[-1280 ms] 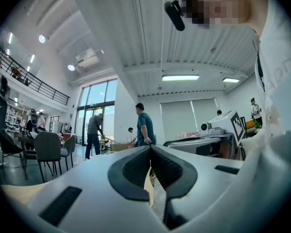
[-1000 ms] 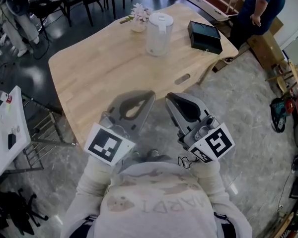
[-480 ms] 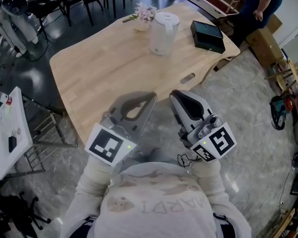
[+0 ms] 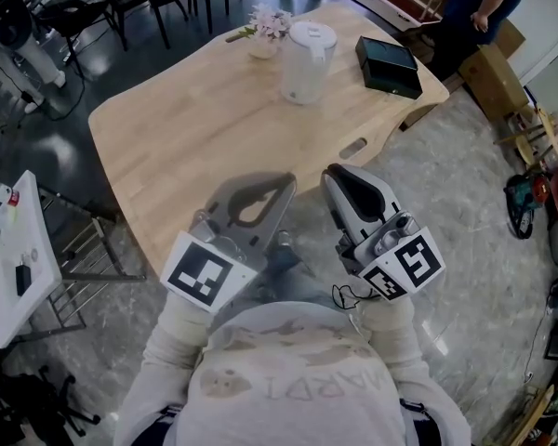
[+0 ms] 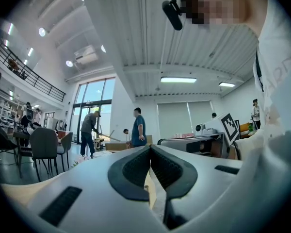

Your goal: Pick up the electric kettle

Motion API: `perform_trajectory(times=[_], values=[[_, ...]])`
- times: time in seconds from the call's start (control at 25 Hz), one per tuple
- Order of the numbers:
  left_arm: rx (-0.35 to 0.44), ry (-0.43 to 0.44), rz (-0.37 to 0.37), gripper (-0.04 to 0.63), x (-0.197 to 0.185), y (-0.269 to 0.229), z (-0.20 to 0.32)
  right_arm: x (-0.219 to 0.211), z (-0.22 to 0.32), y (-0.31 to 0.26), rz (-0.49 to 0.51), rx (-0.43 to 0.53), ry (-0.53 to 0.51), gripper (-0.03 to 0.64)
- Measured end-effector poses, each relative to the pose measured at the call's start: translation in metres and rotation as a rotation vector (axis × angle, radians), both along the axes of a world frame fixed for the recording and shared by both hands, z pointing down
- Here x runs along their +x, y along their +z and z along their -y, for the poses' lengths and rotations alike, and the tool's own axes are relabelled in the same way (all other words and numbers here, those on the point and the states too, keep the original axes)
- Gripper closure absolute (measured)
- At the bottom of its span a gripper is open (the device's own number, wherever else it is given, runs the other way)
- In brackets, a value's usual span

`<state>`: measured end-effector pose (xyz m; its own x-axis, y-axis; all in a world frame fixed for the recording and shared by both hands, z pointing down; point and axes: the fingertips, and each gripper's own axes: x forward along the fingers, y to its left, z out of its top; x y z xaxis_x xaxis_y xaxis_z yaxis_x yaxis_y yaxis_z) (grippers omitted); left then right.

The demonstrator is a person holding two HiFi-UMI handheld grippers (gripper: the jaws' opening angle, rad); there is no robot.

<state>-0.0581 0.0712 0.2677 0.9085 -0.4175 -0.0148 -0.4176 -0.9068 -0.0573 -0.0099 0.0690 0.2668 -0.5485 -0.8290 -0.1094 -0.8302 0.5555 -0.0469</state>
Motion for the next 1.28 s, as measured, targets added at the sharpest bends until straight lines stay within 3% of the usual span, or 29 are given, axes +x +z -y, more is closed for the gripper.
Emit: perform_trajectory(times=[0.96,1.12,1.28], values=[[-0.032,0.007,0.002,0.583,0.056,0.006,0.152,0.047,0.172,0.039,-0.015,-0.093,-0.044,0.577],[-0.041,0.001,0.004,0.583,0.065,0.008,0.173,0.058,0.197,0.054,-0.029,-0.131,-0.055,0.518],[-0.054,-0.006,0.008,0.583,0.076,0.011,0.193,0.070,0.220,0.070,-0.046,-0.171,-0.065,0.505]])
